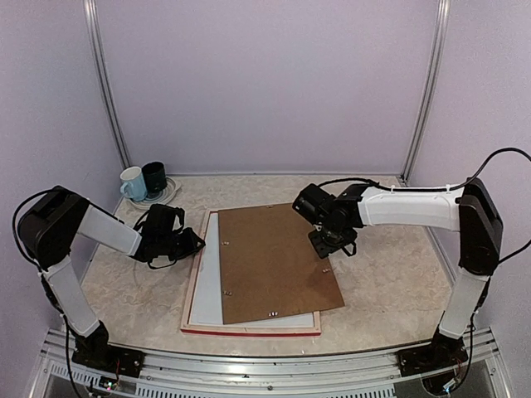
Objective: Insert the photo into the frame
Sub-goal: Adjust the backboard on the frame body.
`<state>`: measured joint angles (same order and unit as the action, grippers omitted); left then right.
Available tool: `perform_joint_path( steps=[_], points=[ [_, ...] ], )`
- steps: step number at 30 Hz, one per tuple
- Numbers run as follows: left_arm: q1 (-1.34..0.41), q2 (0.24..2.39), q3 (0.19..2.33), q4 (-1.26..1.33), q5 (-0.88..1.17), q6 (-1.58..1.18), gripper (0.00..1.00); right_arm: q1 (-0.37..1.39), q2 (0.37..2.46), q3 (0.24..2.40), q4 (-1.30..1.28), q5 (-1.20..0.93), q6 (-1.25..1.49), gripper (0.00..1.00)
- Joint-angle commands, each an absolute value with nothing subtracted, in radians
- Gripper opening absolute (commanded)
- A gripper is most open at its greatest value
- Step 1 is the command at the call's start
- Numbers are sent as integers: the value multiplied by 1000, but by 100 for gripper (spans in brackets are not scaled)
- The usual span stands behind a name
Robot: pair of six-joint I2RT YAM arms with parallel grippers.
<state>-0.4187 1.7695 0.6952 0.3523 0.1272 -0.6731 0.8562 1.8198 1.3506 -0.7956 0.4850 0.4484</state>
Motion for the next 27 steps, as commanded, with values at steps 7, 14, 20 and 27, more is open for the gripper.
perform_joint_path(
  steps=[7, 14, 20, 27],
  points=[
    [-414, 1819, 673, 340, 242, -714, 20, 684, 2072, 1631, -723, 520, 326, 56],
    [-411, 1820, 664, 353, 248, -723, 20, 633, 2199, 1787, -721, 539, 323, 56],
    [-411, 1825, 665, 354, 250, -723, 21, 626, 2265, 1854, -738, 533, 307, 56],
    [-410, 1822, 664, 353, 253, -724, 21, 610, 2288, 1853, -735, 535, 306, 56]
  ],
)
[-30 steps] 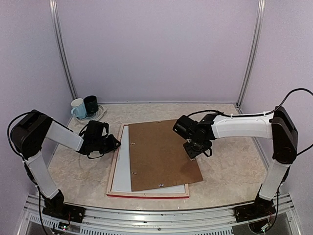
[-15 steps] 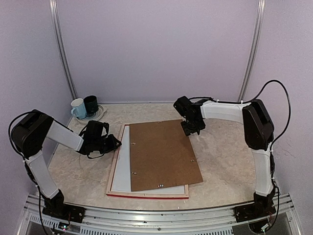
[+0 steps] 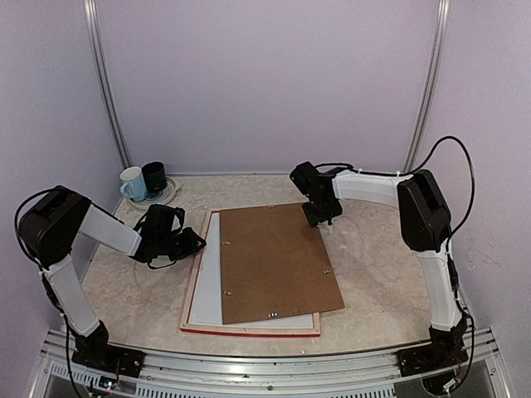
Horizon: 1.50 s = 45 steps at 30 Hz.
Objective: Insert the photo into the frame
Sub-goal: Adjust the backboard on the frame body.
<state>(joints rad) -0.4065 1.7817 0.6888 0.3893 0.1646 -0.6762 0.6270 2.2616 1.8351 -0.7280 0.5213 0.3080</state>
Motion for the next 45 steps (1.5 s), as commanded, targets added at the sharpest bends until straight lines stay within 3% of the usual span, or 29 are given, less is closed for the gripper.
perform_joint_path(
  steps=[1, 33, 45],
  points=[
    [-410, 1820, 663, 352, 252, -724, 21, 606, 2289, 1853, -733, 532, 305, 56],
    [-406, 1816, 657, 356, 258, -729, 21, 619, 2132, 1675, -761, 491, 343, 55],
    [-398, 1823, 658, 361, 279, -733, 26, 552, 1757, 1284, -591, 130, 344, 55]
  ],
)
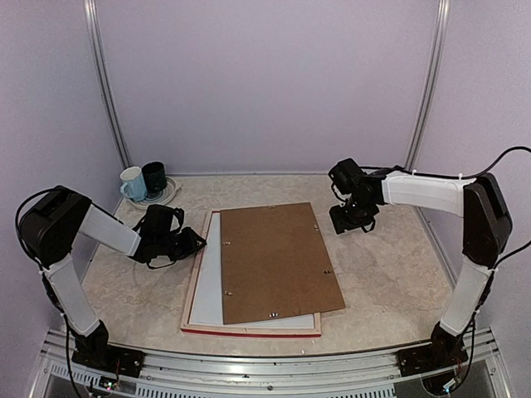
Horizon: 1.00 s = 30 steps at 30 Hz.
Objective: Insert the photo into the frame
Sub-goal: Adjust the backboard on the frame body.
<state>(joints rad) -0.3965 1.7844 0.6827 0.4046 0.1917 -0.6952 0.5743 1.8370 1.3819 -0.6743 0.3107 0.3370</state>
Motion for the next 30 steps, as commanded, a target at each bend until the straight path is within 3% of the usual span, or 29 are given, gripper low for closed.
perform_joint_path(
  steps=[1, 7, 17, 30],
  points=[
    [-399, 1823, 658, 362, 280, -733, 27, 547, 1741, 1258, -576, 87, 344, 55],
    [-397, 1816, 654, 362, 282, -734, 29, 479, 1683, 1126, -455, -181, 346, 55],
    [-393, 1810, 649, 362, 286, -736, 31, 370, 1706, 1009, -300, -449, 343, 54],
    [-391, 1812, 648, 365, 290, -738, 32, 321, 1843, 977, -156, -648, 363, 49]
  ],
)
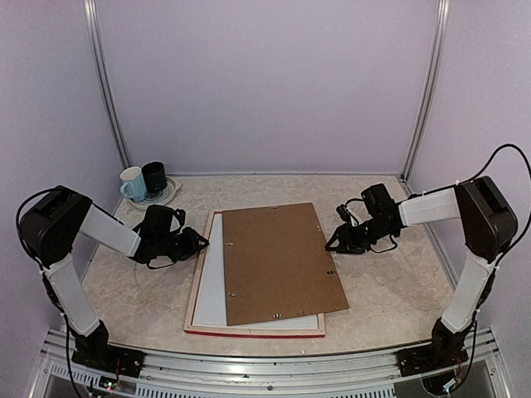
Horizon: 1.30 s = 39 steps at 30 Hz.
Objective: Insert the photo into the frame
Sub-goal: Adjust the backboard on the frame body.
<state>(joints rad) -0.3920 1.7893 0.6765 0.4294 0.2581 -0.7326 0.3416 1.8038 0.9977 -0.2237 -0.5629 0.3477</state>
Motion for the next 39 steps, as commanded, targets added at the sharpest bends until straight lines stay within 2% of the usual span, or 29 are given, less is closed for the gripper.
perform_joint_path(
  steps=[1, 12, 16, 20, 36, 39],
  points=[
    [-391, 1812, 649, 365, 290, -738, 32, 320, 1851, 973, -147, -657, 367, 48],
    [-391, 1819, 650, 367, 291, -739, 32, 310, 1875, 902, -45, -760, 409, 37],
    [-392, 1819, 650, 366, 290, -739, 32, 305, 1872, 850, 10, -802, 437, 30],
    [-391, 1821, 649, 367, 290, -741, 32, 298, 1875, 801, 94, -851, 480, 17],
    [-390, 1825, 643, 364, 266, -756, 32, 297, 1715, 658, 174, -816, 601, 0],
    [-391, 1828, 642, 364, 261, -761, 32, 302, 1678, 626, 188, -805, 629, 0]
  ],
)
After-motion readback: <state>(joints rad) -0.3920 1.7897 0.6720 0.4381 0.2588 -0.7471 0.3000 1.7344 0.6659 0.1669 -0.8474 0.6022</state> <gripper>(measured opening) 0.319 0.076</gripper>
